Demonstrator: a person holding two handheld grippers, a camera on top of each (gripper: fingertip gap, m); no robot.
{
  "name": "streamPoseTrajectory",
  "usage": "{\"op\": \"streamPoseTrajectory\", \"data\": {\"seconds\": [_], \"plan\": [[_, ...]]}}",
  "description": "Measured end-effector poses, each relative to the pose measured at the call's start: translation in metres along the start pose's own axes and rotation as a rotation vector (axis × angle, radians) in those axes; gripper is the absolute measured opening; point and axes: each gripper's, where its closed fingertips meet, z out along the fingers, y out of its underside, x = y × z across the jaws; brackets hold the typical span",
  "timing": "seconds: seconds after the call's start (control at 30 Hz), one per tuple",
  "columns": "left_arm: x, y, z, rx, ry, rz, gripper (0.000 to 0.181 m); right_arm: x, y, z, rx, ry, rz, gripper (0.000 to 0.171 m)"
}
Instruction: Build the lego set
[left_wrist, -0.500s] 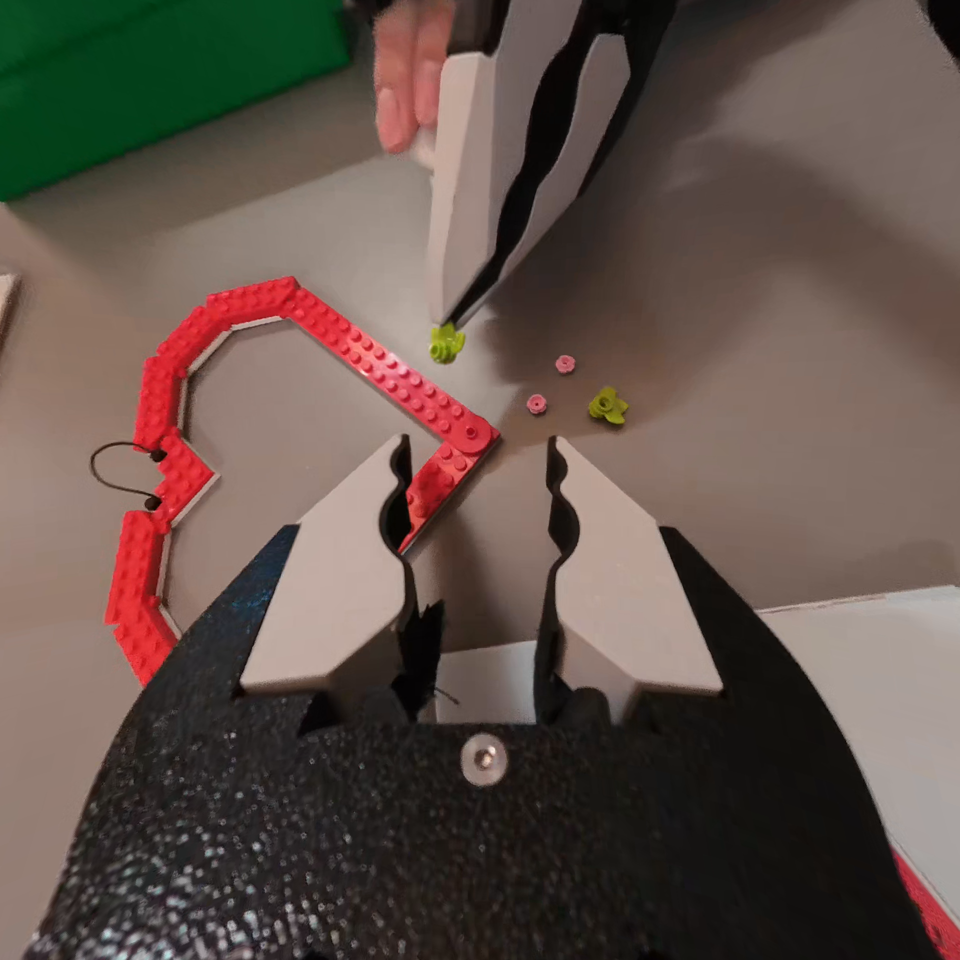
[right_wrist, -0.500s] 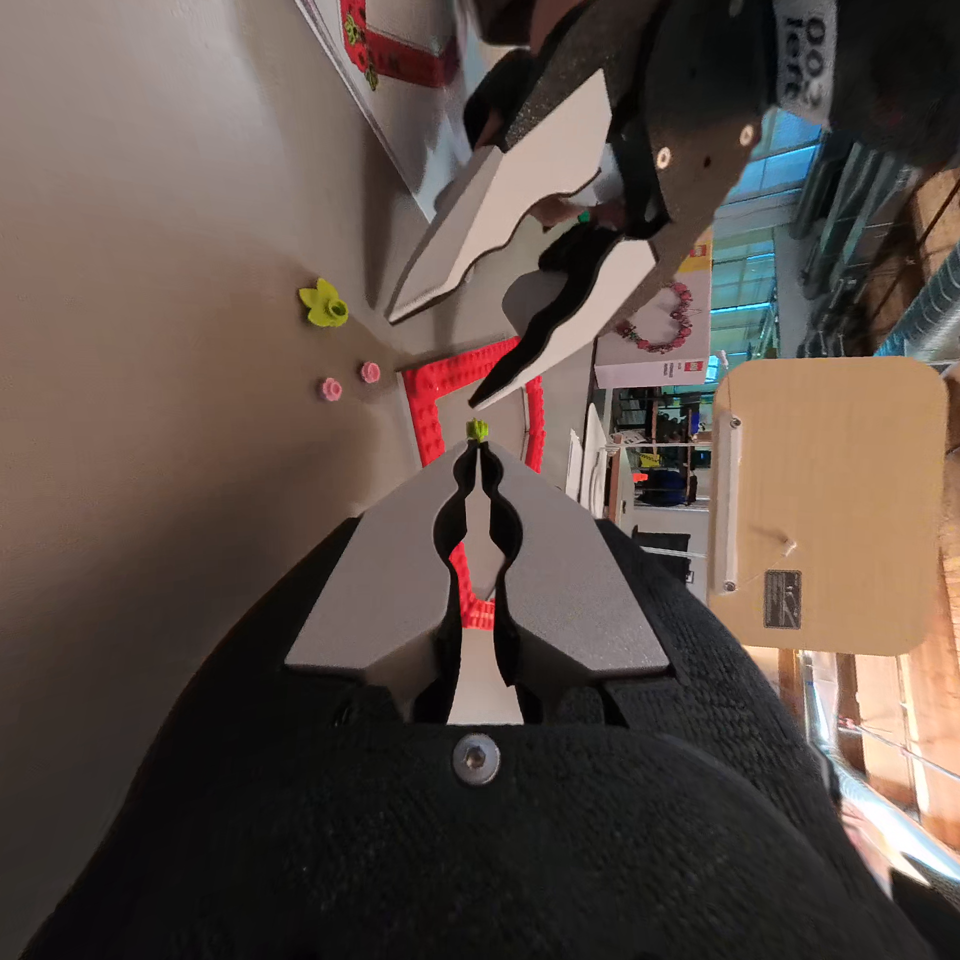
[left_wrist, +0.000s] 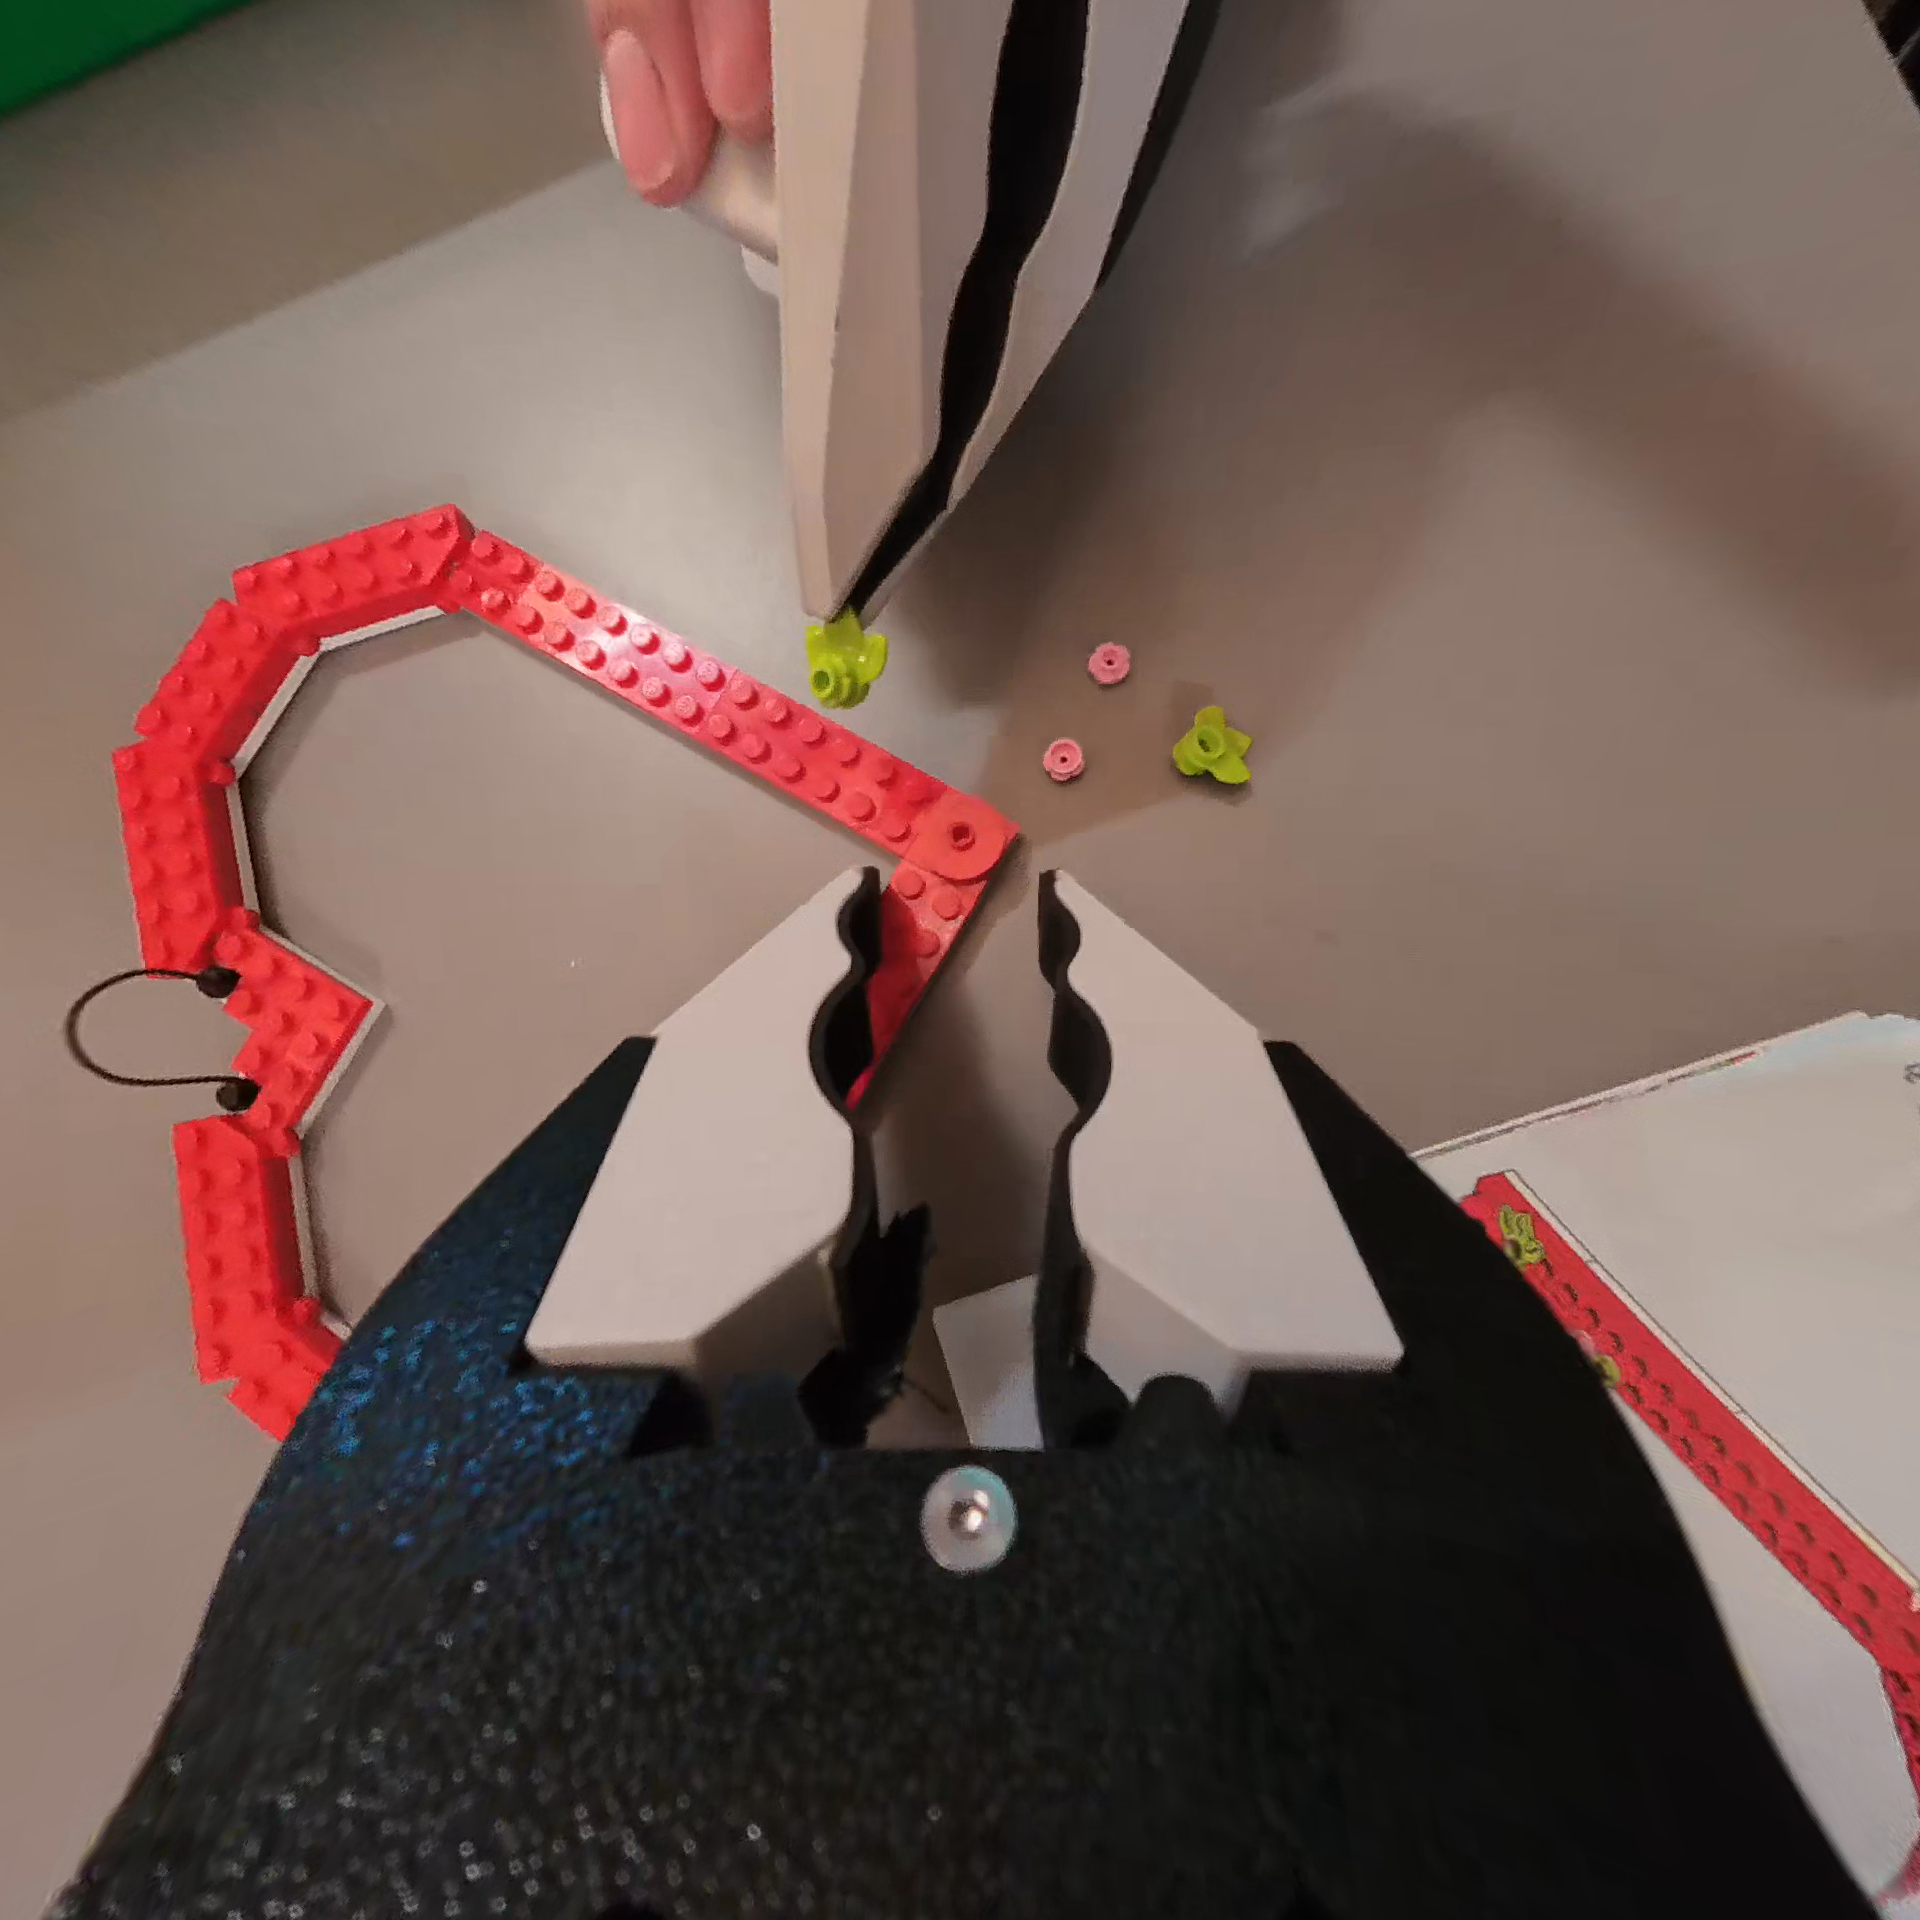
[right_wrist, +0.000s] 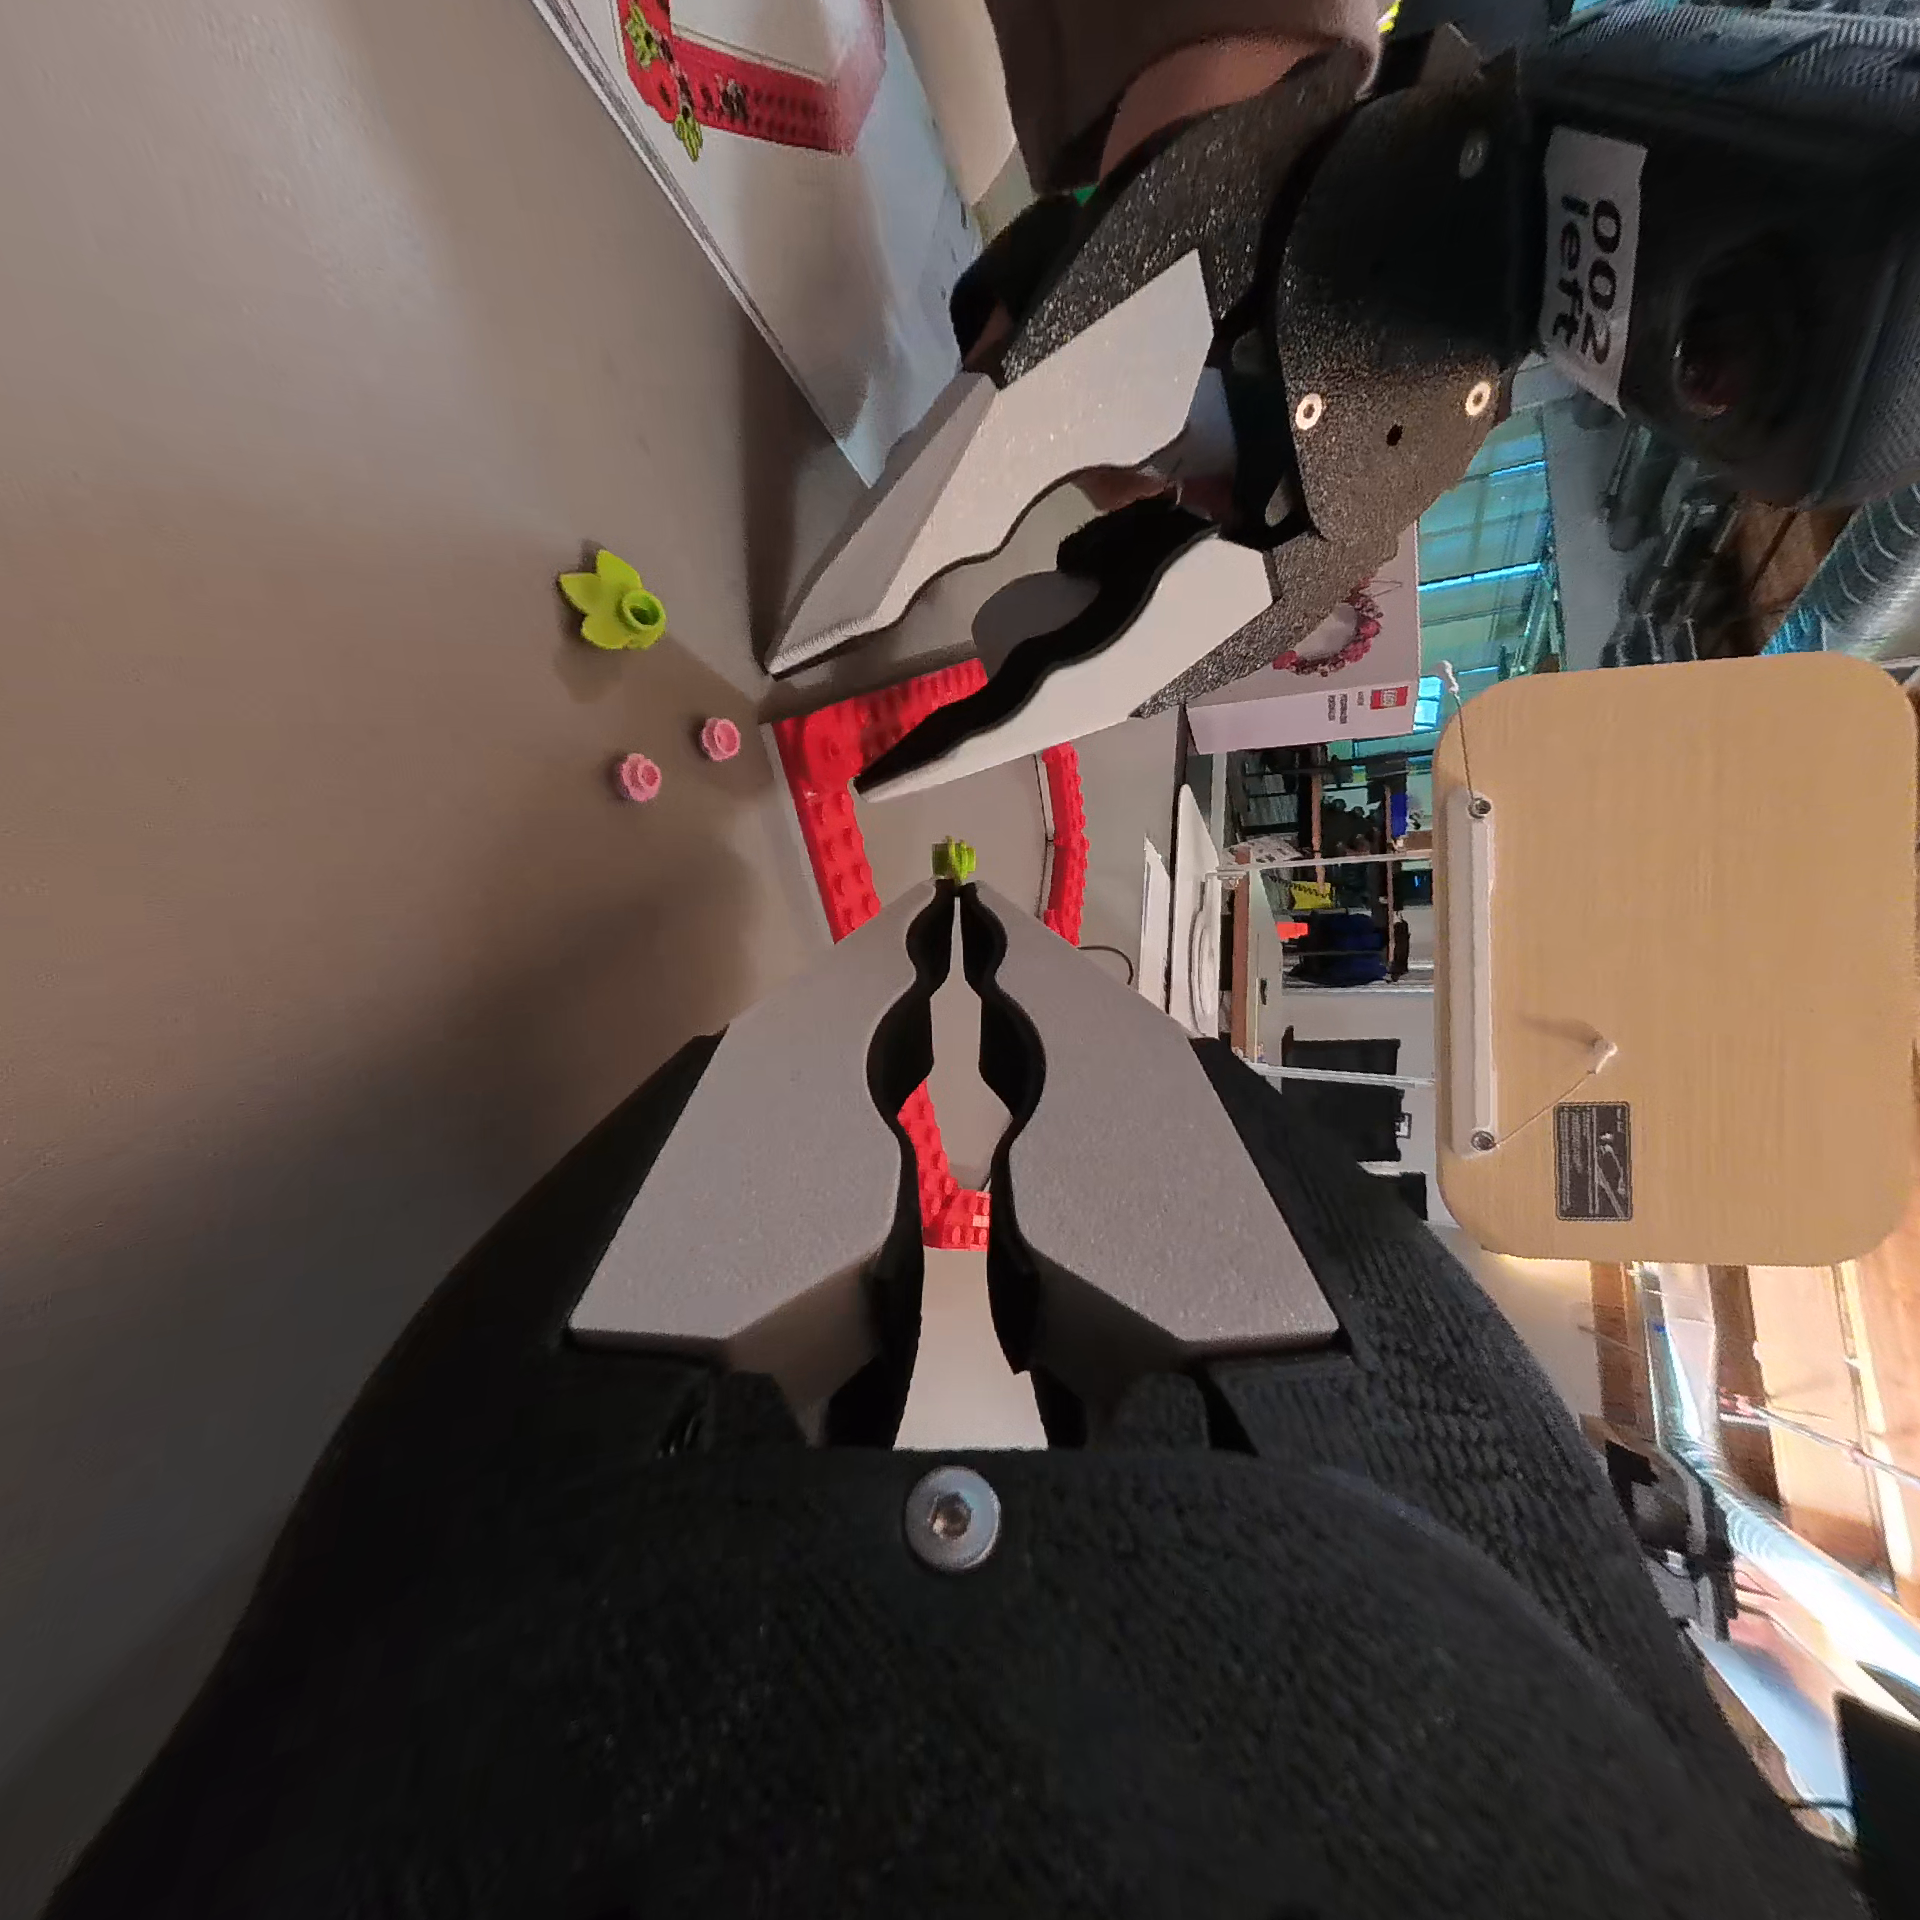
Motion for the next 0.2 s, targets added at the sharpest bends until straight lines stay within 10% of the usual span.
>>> {"op": "streamPoseTrajectory", "data": {"seconds": [0.03, 0.2], "plan": [[0.0008, -0.0007, 0.0004, 0.007, 0.006, 0.007, 0.027, -0.0006, 0.0003, -0.0004, -0.002, -0.001, 0.000, 0.000], [0.0017, -0.0024, 0.0028, 0.052, 0.033, -0.049, 0.032, -0.0022, -0.0024, -0.0029, 0.022, 0.012, 0.046, 0.000]]}}
